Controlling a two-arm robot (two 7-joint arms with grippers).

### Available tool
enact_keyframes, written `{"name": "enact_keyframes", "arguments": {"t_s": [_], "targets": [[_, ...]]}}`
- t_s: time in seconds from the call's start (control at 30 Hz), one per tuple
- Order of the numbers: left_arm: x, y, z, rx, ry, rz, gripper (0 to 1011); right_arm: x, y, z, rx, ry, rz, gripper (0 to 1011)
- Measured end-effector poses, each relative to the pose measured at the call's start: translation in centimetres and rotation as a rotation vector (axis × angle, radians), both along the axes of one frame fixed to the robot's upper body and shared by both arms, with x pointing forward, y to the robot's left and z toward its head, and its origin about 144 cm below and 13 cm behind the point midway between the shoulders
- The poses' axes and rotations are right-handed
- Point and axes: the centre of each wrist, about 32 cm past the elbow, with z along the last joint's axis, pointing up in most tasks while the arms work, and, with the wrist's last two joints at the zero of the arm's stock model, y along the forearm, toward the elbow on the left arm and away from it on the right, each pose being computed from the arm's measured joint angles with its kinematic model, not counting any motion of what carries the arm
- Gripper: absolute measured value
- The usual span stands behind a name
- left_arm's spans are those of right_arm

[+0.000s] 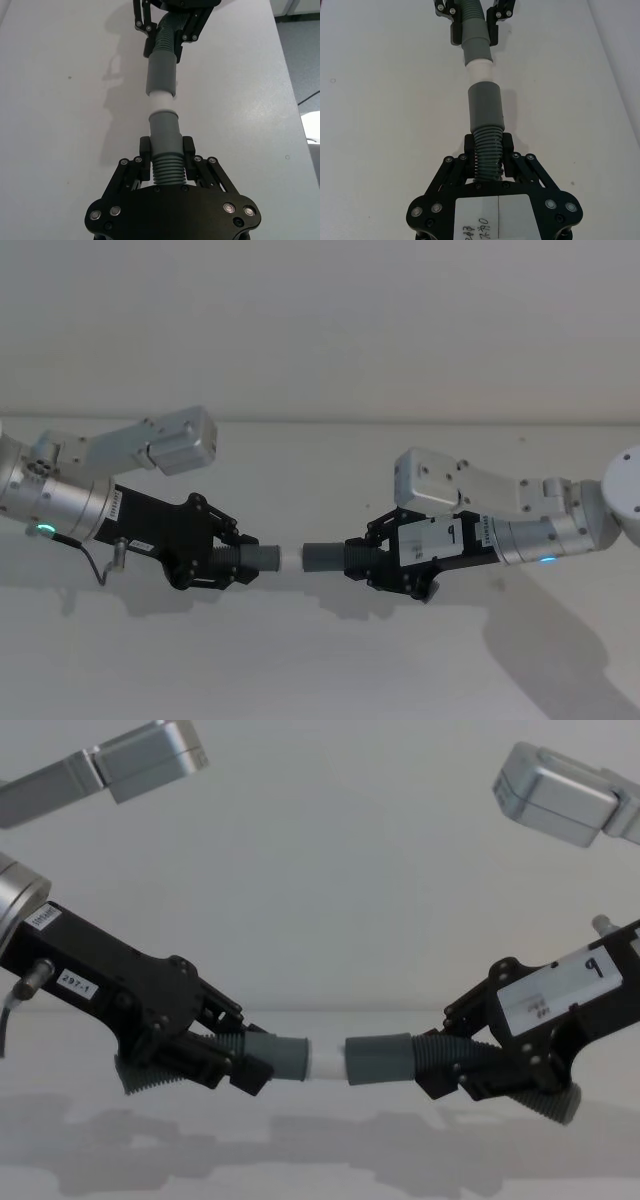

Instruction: Use both hands to pick up one end of the pipe from the table, align the ends, and insert them.

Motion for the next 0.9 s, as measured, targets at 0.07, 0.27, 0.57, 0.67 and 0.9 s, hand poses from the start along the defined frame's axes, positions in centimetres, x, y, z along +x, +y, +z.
{"name": "enact_keyframes", "arguments": {"t_s": [0.07, 0.27, 0.57, 0.67, 0.9], "targets": [[-0.01, -0.1, -0.02, -0.006, 0.002, -0.004, 367, 0.01, 0.05, 0.01, 0.001, 0.0, 0.001, 292], [-0.06, -0.17, -0.05, -0.012, 0.004, -0.007, 367, 0.0, 0.05, 0.0, 0.0, 0.002, 0.001, 292], [-0.09, -0.17, -0.07, -0.015, 0.006, -0.009, 367, 0.0, 0.04, 0.0, -0.001, 0.004, 0.0, 292], [-0.1, -0.17, -0.08, -0.015, 0.006, -0.009, 367, 0.0, 0.04, 0.01, -0.002, 0.005, -0.001, 292], [-0.12, -0.16, -0.07, -0.017, 0.006, -0.009, 367, 0.0, 0.02, 0.01, -0.003, 0.005, -0.001, 292]]}}
